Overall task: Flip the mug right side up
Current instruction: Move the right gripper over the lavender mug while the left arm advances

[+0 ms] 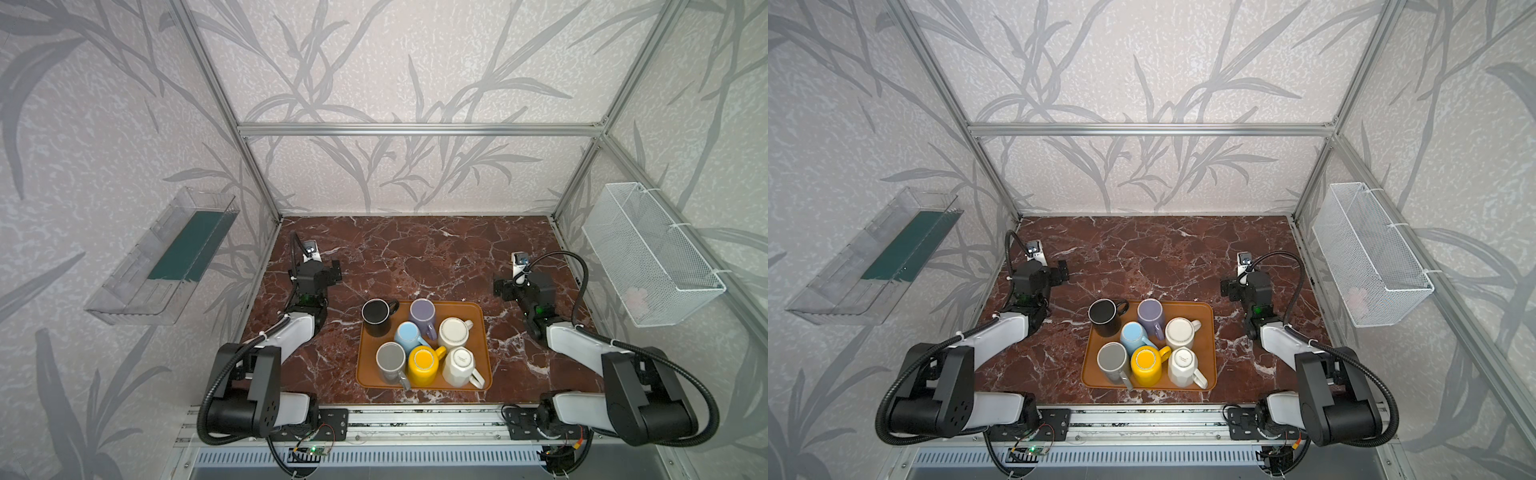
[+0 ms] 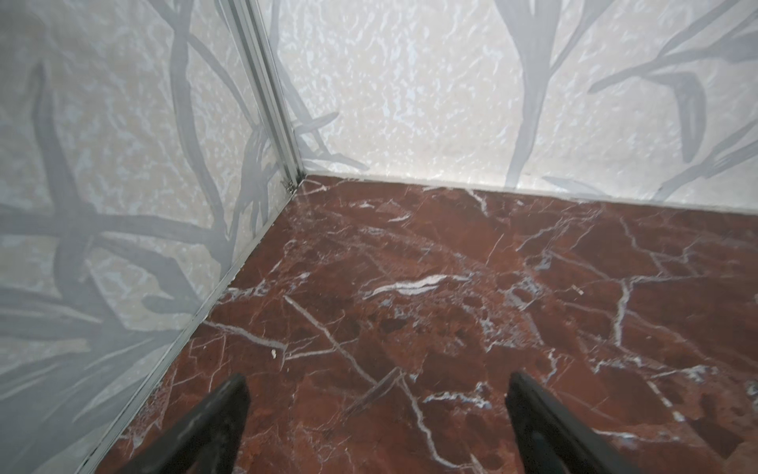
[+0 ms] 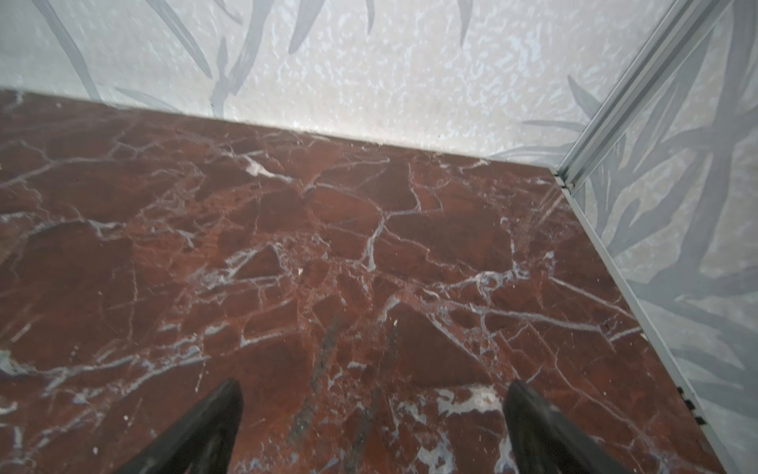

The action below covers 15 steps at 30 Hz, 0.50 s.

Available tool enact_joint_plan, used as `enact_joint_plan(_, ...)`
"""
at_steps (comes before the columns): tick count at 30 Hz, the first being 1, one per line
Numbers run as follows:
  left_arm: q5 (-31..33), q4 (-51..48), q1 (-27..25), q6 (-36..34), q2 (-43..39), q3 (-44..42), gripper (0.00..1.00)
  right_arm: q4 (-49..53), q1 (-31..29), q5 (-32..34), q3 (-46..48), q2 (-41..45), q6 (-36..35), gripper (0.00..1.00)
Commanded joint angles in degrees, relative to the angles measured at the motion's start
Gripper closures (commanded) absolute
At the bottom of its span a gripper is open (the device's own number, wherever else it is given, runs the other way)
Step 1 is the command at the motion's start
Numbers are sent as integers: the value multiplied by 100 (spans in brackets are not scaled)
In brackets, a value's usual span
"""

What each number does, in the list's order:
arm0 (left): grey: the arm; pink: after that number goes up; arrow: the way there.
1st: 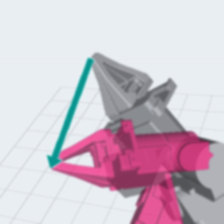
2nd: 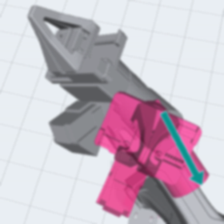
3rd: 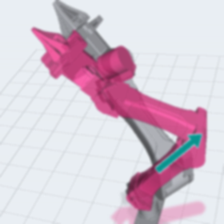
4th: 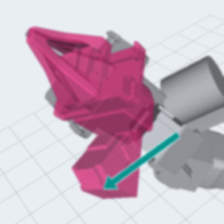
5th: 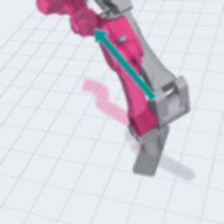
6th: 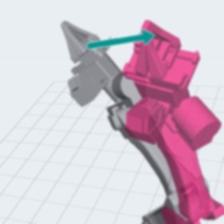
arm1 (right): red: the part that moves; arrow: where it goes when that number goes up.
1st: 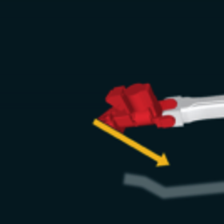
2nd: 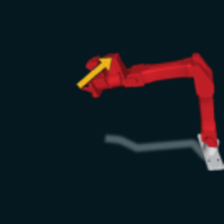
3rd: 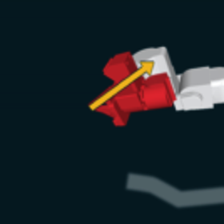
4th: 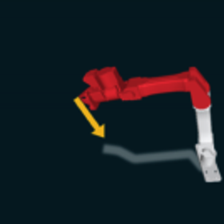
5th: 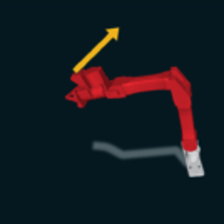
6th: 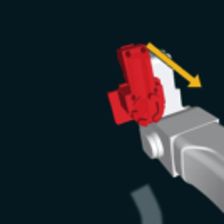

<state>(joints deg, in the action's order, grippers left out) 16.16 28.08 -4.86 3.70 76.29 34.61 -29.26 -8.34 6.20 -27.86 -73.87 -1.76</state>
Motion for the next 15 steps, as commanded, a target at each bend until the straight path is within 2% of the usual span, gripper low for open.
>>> enact_joint_plan(1, -72, -1414, -181, 354, -441, 518, 1, 1538, -212, 181, -488, 484, 381, 1)
enact_joint_plan(6, 292, -3023, -725, 733, -1017, 1194, 1, 3340, -787, 216, -1232, 1021, 554, 1)
enact_joint_plan(11, 361, -4124, -1160, 1076, -1352, 1455, 1, 4312, -1139, -310, -1615, 1223, 662, 2)
enact_joint_plan(15, 105, -4811, -1340, 1524, -1572, 1547, 1, 4883, -1515, -309, -1834, 1301, 726, 3)
